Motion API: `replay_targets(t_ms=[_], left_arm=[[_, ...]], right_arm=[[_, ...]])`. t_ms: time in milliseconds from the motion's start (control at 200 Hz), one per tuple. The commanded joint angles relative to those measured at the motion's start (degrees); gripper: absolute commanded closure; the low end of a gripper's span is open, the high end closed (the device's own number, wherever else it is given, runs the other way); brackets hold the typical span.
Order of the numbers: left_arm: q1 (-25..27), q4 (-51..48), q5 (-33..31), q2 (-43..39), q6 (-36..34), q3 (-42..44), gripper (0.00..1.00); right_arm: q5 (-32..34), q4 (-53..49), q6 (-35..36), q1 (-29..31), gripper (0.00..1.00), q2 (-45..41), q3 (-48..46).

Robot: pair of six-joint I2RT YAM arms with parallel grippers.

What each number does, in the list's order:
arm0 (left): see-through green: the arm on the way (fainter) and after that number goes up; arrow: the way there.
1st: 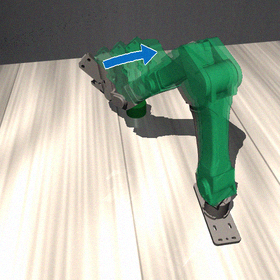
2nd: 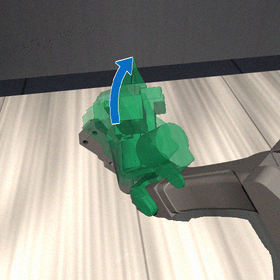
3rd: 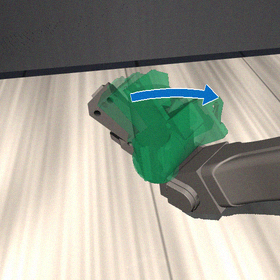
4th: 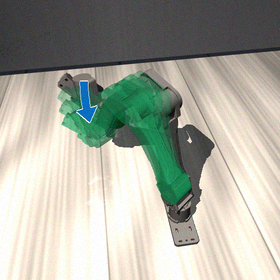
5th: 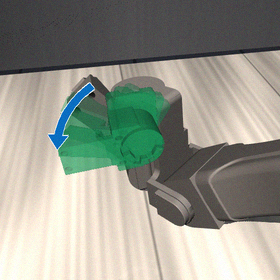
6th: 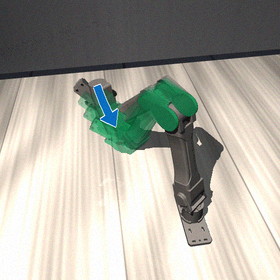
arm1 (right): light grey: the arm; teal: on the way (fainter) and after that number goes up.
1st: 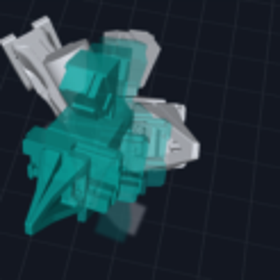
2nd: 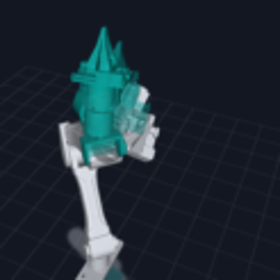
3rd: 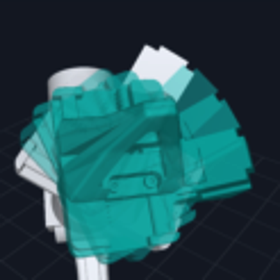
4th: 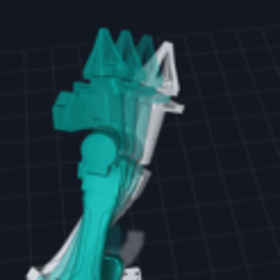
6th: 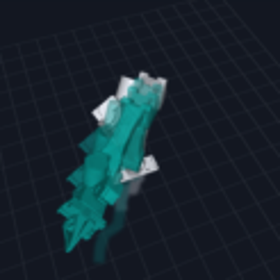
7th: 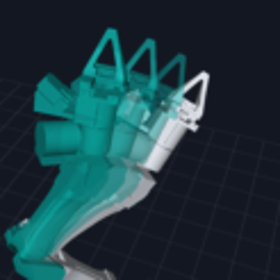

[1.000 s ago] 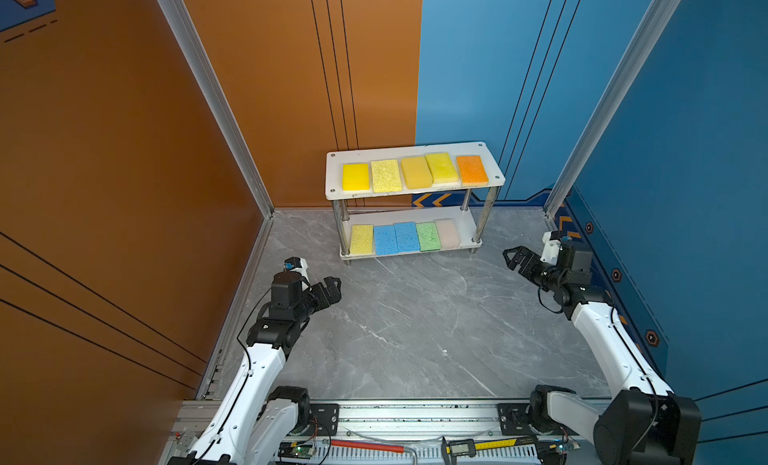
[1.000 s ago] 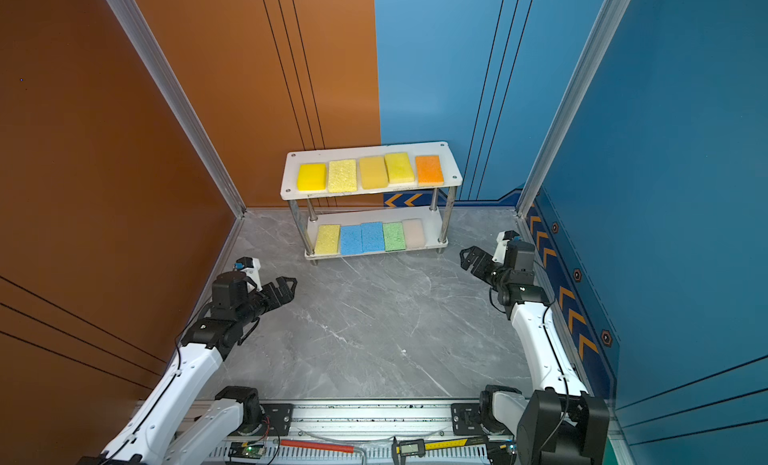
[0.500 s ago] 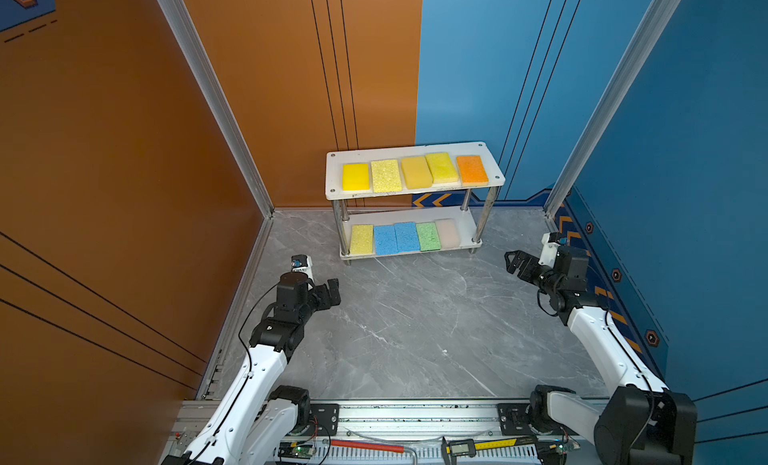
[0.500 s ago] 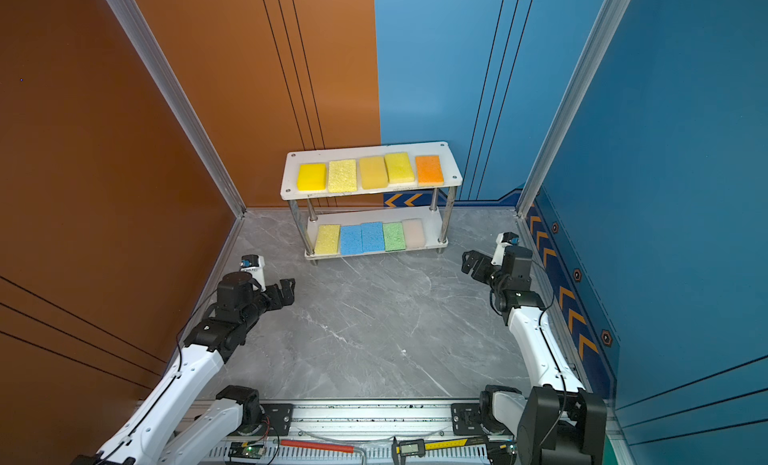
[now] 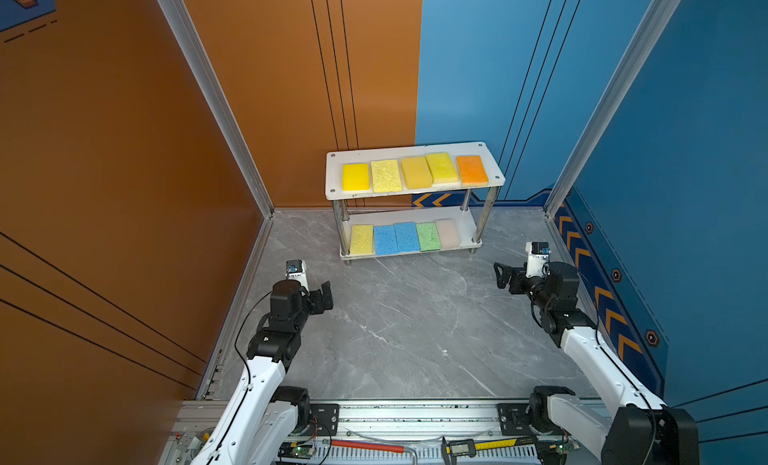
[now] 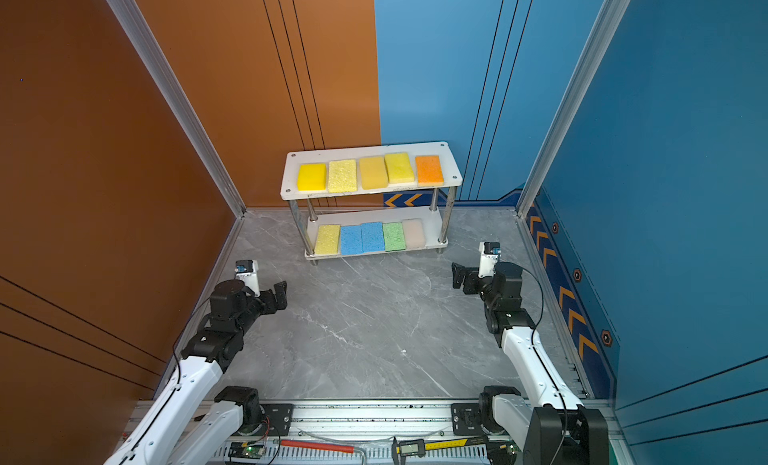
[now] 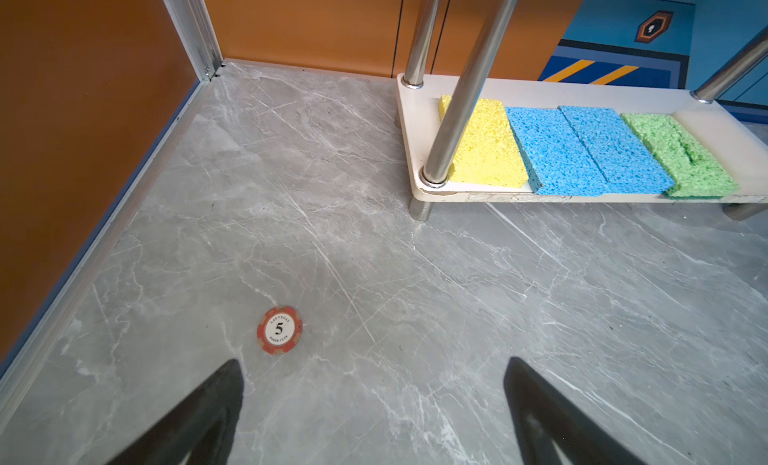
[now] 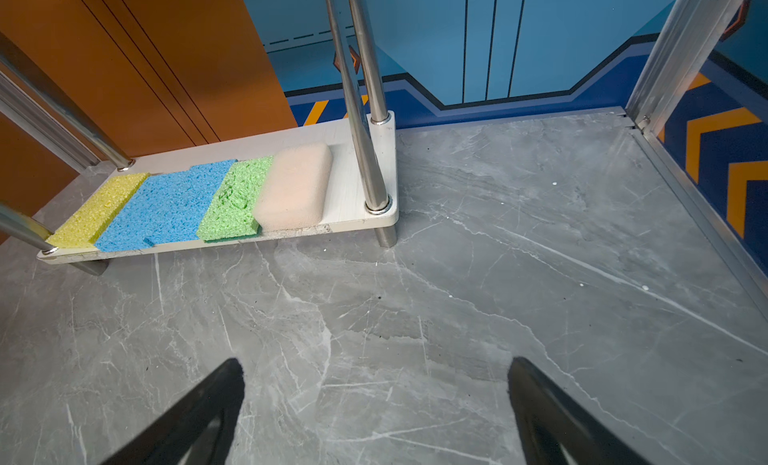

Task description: Place and organize the cleaning sponges onto the shelf

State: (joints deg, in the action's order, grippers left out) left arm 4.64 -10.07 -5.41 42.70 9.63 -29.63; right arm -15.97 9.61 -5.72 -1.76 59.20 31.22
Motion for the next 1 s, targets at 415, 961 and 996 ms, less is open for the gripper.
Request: replay_targets(t_ms=[415,961,996], left_arm=[[-9.9,5.3,0.9,-0.1,-0.7,5.1,0.02],[-13.1,16.5,3.5,7.9,-0.5,8.6,0.02],[-13.2,17.3,3.4,8.6,-0.6,8.8,0.02]], right_arm=[[-0.2,5.9,3.2,-1.2,0.0,7.8,-0.5],[-2.2,7.5,4.9,-1.1,0.0,14.8,0.4],[-2.3,7.6,5.0,-1.1,0.0,15.2,0.3]])
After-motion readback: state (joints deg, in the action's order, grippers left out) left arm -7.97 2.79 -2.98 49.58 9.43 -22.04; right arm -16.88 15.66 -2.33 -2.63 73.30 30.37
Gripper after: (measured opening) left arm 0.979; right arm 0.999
